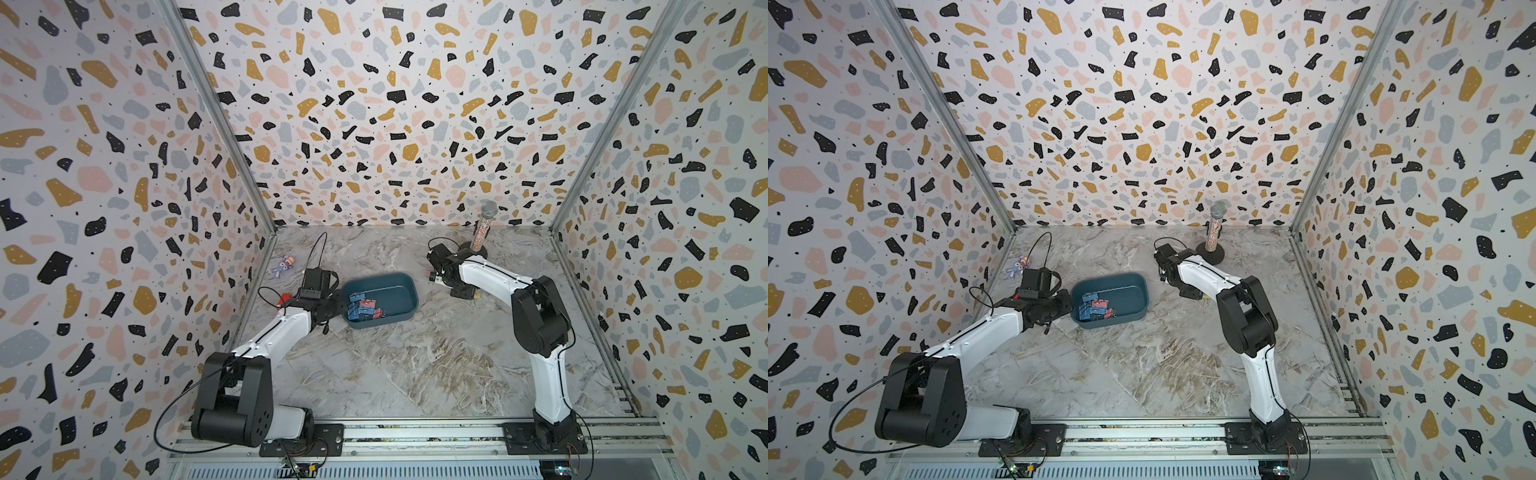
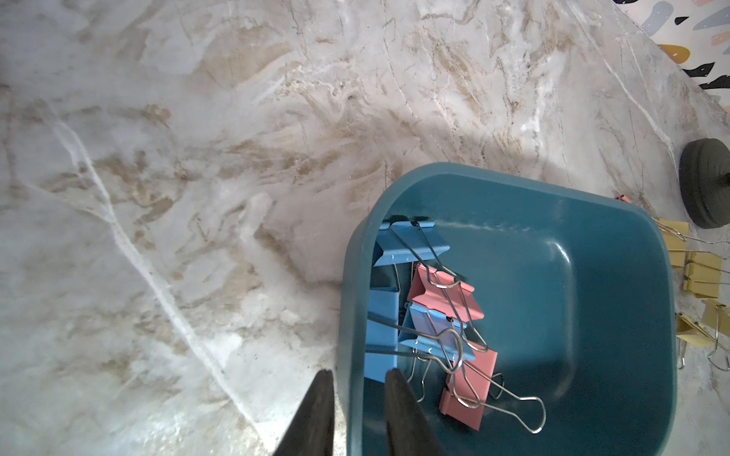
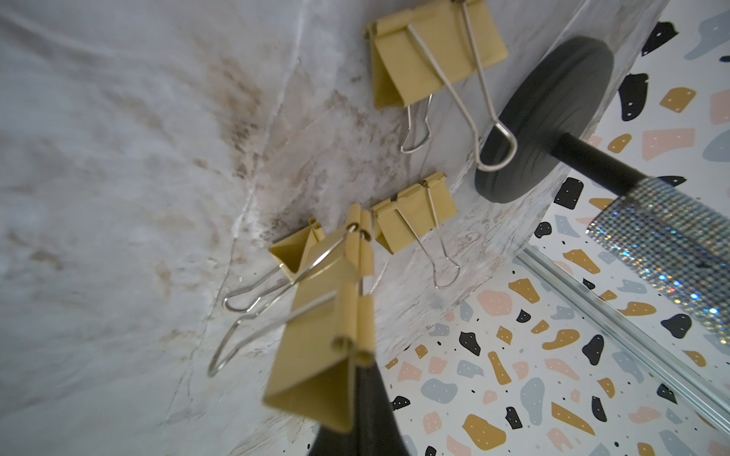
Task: Take out the binder clips from the storage box
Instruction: Place the binder clip at the center of the board.
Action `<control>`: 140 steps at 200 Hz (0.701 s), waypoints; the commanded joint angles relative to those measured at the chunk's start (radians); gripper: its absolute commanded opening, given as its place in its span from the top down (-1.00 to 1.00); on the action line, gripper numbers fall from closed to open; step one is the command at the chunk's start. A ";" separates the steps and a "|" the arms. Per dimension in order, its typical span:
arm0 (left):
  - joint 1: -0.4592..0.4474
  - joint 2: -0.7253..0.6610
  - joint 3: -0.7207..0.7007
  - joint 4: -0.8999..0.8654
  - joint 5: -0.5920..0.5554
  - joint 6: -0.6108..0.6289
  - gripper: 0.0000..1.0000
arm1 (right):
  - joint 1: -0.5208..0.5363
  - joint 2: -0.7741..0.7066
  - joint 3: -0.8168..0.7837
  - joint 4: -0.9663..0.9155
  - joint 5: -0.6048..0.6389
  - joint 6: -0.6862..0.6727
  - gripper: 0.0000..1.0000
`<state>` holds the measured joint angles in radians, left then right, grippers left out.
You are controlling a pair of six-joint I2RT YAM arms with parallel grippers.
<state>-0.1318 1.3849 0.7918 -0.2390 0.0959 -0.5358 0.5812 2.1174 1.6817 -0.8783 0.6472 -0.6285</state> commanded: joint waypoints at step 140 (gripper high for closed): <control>0.005 -0.017 -0.004 0.023 0.004 0.010 0.47 | -0.001 0.050 0.007 0.004 -0.004 0.014 1.00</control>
<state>-0.1318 1.3849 0.7918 -0.2386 0.0956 -0.5354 0.5812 2.1761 1.6817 -0.8623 0.6468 -0.6281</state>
